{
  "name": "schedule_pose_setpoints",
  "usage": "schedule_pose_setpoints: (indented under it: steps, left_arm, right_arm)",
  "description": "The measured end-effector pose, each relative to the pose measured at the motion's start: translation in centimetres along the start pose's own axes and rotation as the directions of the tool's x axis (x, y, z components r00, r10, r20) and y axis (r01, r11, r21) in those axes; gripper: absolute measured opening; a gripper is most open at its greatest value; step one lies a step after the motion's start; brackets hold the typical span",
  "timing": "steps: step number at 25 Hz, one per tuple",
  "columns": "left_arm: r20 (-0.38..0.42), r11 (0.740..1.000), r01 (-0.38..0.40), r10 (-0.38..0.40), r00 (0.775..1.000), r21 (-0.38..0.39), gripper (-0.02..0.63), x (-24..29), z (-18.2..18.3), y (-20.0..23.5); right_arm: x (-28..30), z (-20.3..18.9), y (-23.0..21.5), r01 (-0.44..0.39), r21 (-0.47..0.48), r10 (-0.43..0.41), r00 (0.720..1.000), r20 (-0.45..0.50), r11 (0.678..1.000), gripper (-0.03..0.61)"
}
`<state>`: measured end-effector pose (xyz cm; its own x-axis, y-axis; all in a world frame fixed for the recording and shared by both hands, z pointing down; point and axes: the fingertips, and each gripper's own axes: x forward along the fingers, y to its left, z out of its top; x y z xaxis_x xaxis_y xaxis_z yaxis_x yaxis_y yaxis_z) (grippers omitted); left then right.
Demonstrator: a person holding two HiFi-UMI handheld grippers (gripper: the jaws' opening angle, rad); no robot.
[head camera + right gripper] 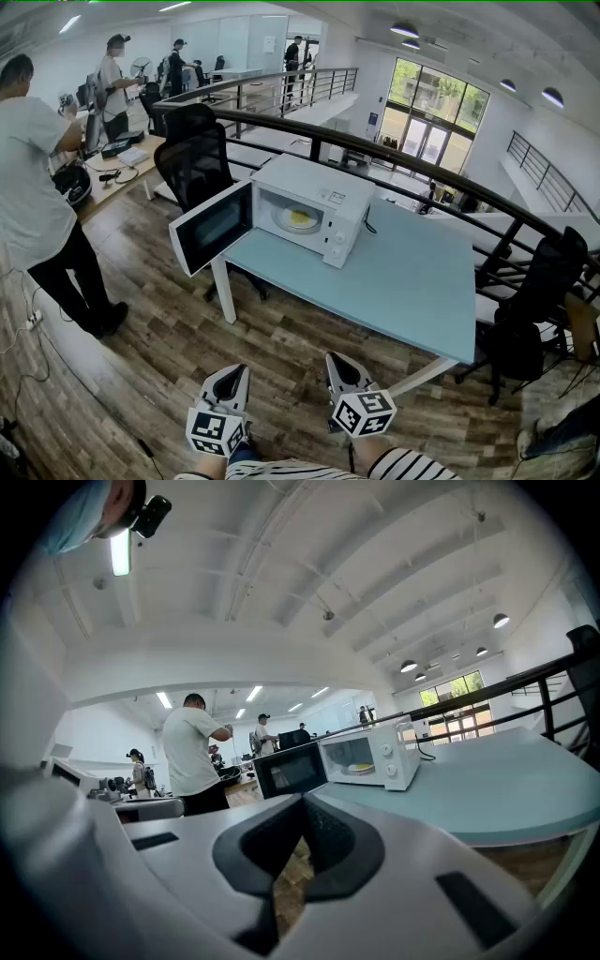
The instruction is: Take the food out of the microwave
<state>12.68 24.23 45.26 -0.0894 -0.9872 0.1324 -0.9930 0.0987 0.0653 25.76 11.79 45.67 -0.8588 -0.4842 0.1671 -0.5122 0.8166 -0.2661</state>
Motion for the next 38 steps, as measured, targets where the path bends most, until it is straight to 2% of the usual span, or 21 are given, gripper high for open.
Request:
schedule_pose_setpoints:
  steps: [6,12,13,14,15,16,28,32,38]
  left_arm:
    - [0.001,1.000,0.023,-0.023,1.000,-0.014,0.023,1.9,-0.1,2.2]
    - [-0.019,0.996,0.084,-0.085,0.996,-0.037,0.026,4.9,0.1,5.6]
    - [-0.024,0.994,0.099,-0.100,0.995,-0.040,0.031,5.4,0.1,6.1]
    - [-0.028,0.993,0.114,-0.115,0.993,-0.042,0.063,5.9,0.2,6.7]
    - [-0.033,0.991,0.127,-0.128,0.991,-0.044,0.146,6.4,0.3,7.3]
    - [-0.036,0.989,0.139,-0.141,0.989,-0.046,0.189,6.9,0.4,8.0]
    - [-0.053,0.961,0.271,-0.273,0.961,-0.048,0.189,11.3,0.9,15.3]
    - [-0.061,0.956,0.281,-0.287,0.956,-0.086,0.189,13.3,0.7,16.9]
    - [-0.080,0.953,0.284,-0.293,0.953,-0.104,0.189,18.2,0.1,18.5]
  right_arm:
    - [2.6,0.8,-0.2,0.020,0.018,-0.021,0.999,0.038,1.000,0.026]
    - [6.7,1.0,-0.2,0.046,0.116,-0.051,0.998,0.043,0.992,0.034]
    - [7.4,0.9,-0.3,0.055,0.132,-0.061,0.997,0.041,0.990,0.062]
    - [8.1,0.8,-0.3,0.065,0.144,-0.072,0.997,0.039,0.987,0.161]
    - [8.8,0.8,-0.2,0.076,0.150,-0.083,0.996,0.038,0.986,0.209]
    - [9.4,0.8,-0.1,0.087,0.154,-0.094,0.995,0.038,0.984,0.209]
    - [15.3,0.5,1.3,0.200,0.207,-0.216,0.975,0.056,0.958,0.209]
    - [17.1,0.6,0.9,0.220,0.212,-0.232,0.972,0.032,0.952,0.209]
    - [21.5,1.1,-2.1,0.225,0.213,-0.233,0.972,0.016,0.951,0.209]
